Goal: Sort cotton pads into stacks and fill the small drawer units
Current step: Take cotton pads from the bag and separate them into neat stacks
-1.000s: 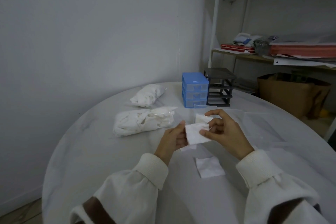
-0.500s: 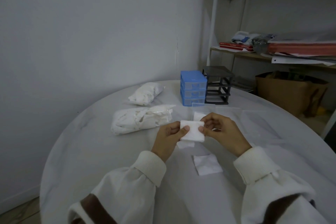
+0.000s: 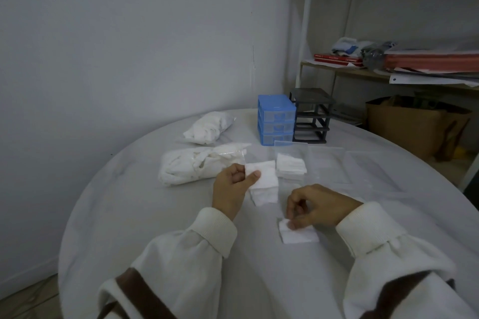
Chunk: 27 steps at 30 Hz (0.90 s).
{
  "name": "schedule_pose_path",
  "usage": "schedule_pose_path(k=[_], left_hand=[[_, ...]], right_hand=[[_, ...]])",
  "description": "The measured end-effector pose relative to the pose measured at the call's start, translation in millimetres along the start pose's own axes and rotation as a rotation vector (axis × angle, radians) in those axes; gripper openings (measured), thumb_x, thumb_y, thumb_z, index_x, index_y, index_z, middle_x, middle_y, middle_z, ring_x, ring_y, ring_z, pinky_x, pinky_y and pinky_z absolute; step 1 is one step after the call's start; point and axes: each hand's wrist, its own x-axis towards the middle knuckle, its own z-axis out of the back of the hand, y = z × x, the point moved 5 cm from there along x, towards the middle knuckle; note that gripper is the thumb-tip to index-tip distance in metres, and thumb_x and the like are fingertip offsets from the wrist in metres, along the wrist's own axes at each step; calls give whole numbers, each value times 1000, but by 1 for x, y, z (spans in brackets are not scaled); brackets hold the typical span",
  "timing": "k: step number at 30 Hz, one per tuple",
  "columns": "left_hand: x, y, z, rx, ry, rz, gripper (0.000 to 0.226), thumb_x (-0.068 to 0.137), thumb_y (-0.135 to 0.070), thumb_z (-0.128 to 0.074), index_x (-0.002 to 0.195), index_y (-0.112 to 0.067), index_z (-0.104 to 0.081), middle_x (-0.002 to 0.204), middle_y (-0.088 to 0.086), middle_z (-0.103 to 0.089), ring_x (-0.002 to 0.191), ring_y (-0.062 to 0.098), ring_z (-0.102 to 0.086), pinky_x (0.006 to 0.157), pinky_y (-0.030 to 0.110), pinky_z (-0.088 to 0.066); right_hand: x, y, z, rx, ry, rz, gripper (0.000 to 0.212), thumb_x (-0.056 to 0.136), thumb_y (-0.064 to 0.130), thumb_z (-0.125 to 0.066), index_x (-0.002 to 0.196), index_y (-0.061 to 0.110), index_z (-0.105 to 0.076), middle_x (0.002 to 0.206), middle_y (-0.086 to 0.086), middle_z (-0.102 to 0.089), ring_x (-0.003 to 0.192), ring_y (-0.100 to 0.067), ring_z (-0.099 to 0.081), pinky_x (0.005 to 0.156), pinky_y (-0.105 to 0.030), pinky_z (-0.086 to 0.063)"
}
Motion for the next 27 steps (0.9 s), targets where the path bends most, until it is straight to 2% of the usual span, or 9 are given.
schedule_pose_path(k=[5, 8, 10, 14, 16, 19, 21, 25, 27], left_hand=[[0, 3, -2, 26, 31, 27, 11, 81, -2, -68, 76, -11, -64, 65, -6, -71, 65, 8, -66, 76, 31, -54], [-3, 5, -5, 1, 60, 67, 9, 81, -1, -68, 78, -8, -64, 69, 1, -72, 67, 13, -67, 72, 30, -55], [-4, 5, -8, -6, 75, 98, 8, 81, -2, -68, 80, -9, -64, 71, 4, -71, 68, 15, -66, 71, 30, -56], [-8, 5, -14, 27, 150, 114, 4, 85, -5, -65, 85, -9, -66, 69, 0, -71, 65, 10, -65, 68, 25, -56], [-11, 4, -18, 45, 190, 106, 7, 88, -5, -61, 92, -4, -66, 63, -5, -69, 60, 4, -64, 63, 19, -55], [-14, 3, -22, 64, 220, 118, 14, 91, -1, -54, 102, 1, -63, 53, -10, -64, 54, -1, -61, 61, 15, -53], [-14, 2, -23, 77, 232, 127, 16, 92, 0, -51, 104, 0, -63, 51, -11, -62, 54, -3, -60, 62, 14, -53], [-16, 0, -23, 48, 221, 148, 19, 95, -5, -49, 105, 1, -63, 64, -6, -65, 59, 0, -63, 62, 15, -52], [-18, -2, -24, 27, 222, 157, 18, 96, -9, -48, 103, -1, -64, 75, -1, -66, 63, 1, -65, 62, 14, -52]], right_hand=[[0, 5, 5, 209, -110, 81, 21, 82, 15, -70, 71, 27, -56, 81, 10, -58, 77, -5, -55, 72, -14, -44], [-1, 10, 12, 433, -222, 177, 20, 82, 5, -68, 76, 18, -54, 75, 8, -56, 69, -5, -54, 64, -18, -45], [0, 11, 18, 498, -308, 225, 21, 80, 4, -70, 75, 16, -53, 78, 5, -55, 73, -5, -56, 62, -20, -46], [0, 10, 24, 584, -433, 265, 22, 70, 14, -78, 64, 24, -60, 71, 8, -59, 73, -20, -55, 66, -28, -45], [-2, 11, 26, 637, -455, 266, 14, 62, 22, -79, 63, 25, -65, 69, 7, -64, 72, -19, -58, 69, -31, -48], [-2, 13, 26, 619, -477, 259, 13, 66, 13, -79, 72, 21, -71, 80, 1, -70, 80, -16, -65, 76, -45, -50], [-2, 12, 25, 602, -491, 255, 21, 70, 4, -78, 76, 24, -73, 85, -1, -71, 85, -22, -65, 79, -51, -50], [-1, 6, 24, 582, -521, 247, 27, 73, 6, -77, 82, 32, -75, 94, -2, -69, 82, -48, -56, 75, -51, -51], [-1, 6, 24, 605, -536, 245, 27, 73, 7, -77, 82, 33, -75, 97, -3, -68, 81, -47, -57, 74, -47, -53]])
